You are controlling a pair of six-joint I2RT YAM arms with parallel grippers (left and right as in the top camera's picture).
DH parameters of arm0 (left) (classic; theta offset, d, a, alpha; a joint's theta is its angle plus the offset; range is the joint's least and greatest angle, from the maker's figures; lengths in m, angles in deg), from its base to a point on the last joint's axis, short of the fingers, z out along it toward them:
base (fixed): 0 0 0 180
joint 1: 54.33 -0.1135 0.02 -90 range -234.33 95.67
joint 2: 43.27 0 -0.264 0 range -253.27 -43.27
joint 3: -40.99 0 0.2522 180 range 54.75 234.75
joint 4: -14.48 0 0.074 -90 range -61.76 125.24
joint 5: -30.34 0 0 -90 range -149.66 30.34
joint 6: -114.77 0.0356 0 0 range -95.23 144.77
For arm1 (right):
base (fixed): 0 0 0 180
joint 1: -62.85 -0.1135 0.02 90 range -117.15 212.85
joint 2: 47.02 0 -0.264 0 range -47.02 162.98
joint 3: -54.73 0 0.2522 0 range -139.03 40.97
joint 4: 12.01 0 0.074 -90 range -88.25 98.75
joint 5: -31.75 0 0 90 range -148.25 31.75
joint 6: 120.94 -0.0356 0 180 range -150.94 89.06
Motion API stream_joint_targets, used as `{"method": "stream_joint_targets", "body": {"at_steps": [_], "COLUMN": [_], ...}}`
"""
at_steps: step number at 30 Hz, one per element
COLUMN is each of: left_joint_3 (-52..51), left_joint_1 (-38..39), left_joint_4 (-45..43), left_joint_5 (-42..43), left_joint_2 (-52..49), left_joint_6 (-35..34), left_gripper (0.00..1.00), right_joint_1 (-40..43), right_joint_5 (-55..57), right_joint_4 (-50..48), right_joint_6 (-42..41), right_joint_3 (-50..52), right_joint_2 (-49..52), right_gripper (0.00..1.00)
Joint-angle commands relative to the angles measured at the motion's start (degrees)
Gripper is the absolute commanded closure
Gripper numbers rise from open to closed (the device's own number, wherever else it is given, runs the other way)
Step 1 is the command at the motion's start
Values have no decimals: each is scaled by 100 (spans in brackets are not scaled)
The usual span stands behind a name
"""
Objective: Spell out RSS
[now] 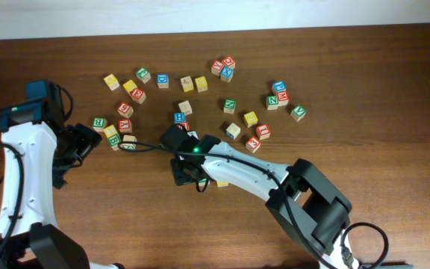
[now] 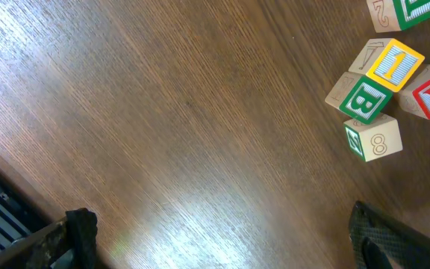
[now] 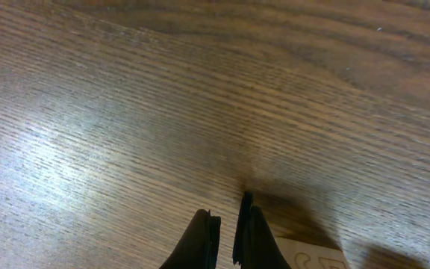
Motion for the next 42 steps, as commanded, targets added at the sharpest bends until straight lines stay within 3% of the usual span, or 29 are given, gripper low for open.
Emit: {"method": "stream_joint_targets", "body": {"at_steps": [1, 42], "left_joint_3": [-26, -26], "left_joint_1": [-20, -20], "left_joint_4": [-7, -9], "left_joint_5": [-24, -24], "left_joint_2": [-31, -31], "left_joint_6": [48, 48], "left_gripper": [1, 1], "right_joint_1": [4, 140], "right_joint_5": [142, 629], "right_joint_4": [44, 411], "right_joint_6": [-52, -647], "right_joint_3": [-83, -83], "right_joint_2": [55, 55], "right_gripper": [96, 96]}}
